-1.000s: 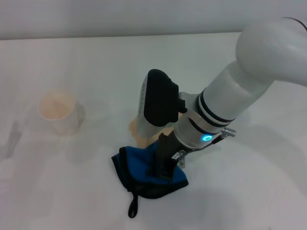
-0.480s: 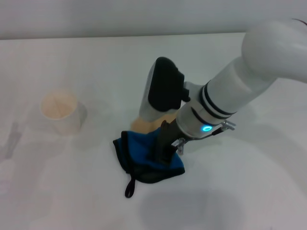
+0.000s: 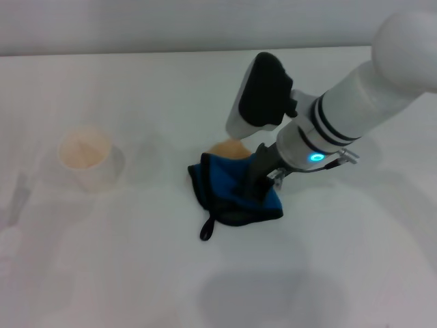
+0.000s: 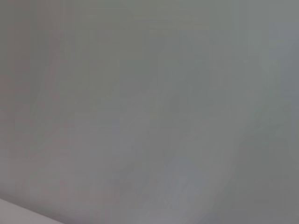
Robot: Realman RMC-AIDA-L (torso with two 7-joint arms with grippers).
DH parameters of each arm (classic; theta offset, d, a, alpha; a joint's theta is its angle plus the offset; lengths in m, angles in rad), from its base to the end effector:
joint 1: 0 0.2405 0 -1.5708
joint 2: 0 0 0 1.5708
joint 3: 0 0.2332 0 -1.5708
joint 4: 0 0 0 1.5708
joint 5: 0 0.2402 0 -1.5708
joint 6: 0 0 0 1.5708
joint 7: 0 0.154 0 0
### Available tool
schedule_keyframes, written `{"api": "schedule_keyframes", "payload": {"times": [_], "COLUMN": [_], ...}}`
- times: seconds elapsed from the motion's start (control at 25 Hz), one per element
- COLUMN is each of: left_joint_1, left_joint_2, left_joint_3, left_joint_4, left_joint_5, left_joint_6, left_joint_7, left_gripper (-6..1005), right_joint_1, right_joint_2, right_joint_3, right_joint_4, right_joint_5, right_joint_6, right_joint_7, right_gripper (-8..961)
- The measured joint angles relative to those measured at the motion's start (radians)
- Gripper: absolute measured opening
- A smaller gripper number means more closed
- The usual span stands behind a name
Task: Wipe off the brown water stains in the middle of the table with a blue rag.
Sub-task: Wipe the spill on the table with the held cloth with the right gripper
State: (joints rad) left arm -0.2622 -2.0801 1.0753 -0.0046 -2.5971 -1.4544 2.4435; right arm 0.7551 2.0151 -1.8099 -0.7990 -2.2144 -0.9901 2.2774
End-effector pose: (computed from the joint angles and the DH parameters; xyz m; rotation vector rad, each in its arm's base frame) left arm -0.3717 0.2568 -0.0064 -1.5543 -0.8714 -1.0268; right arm 0.1917 0.3855 -0.1095 -2.7957 0.5515 -0.4754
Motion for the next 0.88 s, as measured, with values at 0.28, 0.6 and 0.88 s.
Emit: {"api": "schedule_keyframes", "payload": {"times": [0.28, 0.6, 0.88], "left_joint_1": [0.002, 0.000, -0.001], "left_joint_2": [0.000, 0.000, 0.000], "left_joint_3": [0.001, 0.003, 0.004], "left_joint_4": [0.000, 0.000, 0.002], "left_joint_5": [0.002, 0.003, 0.003], "left_joint_6": [-0.001, -0.004, -0.008], "left_joint_7": [0.000, 0.000, 0.000], "left_gripper": [876, 876, 876], "right_joint_1": [-0.009, -0.028, -0.034], "right_joint_2": [-0.002, -0.003, 0.002], "right_joint_3": [0.101, 0.201, 0.273], "right_joint_4": [0.034, 0.044, 0.070], "right_joint_5": [-0.061, -0.112, -0.127], "right_joint_6": [0.006, 0.019, 0.079], "right_joint_7": [-0.001, -0.001, -0.001], "right_gripper": [53, 49, 57]}}
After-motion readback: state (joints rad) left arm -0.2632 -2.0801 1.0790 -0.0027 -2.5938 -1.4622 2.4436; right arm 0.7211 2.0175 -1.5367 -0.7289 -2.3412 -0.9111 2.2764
